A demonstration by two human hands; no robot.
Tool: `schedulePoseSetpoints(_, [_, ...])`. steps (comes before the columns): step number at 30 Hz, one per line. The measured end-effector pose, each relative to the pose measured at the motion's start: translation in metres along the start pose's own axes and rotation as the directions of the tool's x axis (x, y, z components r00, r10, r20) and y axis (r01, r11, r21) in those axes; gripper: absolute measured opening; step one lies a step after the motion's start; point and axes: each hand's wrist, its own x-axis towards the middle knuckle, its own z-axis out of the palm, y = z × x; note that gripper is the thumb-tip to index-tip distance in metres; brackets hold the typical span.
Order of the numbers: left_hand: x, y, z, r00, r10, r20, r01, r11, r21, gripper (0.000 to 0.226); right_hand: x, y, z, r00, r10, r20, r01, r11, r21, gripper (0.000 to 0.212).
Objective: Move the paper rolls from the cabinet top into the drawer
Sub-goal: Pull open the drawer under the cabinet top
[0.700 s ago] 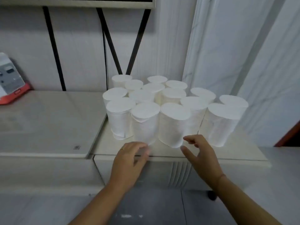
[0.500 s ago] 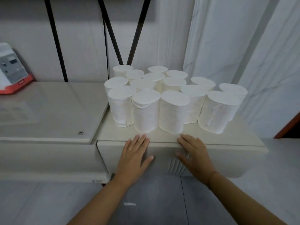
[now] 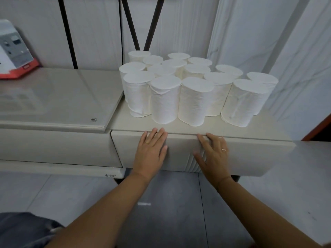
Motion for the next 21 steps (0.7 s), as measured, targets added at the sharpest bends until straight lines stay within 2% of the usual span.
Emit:
schedulePoseSetpoints(6, [-0.003, 0.003, 0.001, 1.0, -0.014, 0.0, 0.014, 1.0, 0.025, 0.045, -0.002, -0.002, 0.0, 1.0, 0.019, 0.013, -0.018, 0.996, -0.09, 0.06])
schedulePoseSetpoints(13, [-0.005, 0.008, -0.003, 0.999, -0.028, 0.032, 0.026, 0.999, 0.039, 0.06, -0.003, -0.001, 0.002, 1.0, 0.016, 0.009, -0.016, 0.997, -0.071, 0.064])
schedulePoseSetpoints(21, [-0.017, 0.016, -0.009, 0.999, -0.047, 0.017, 0.047, 0.999, 0.006, 0.059, -0.014, -0.004, -0.009, 0.996, 0.024, 0.084, -0.017, 0.996, -0.084, 0.072])
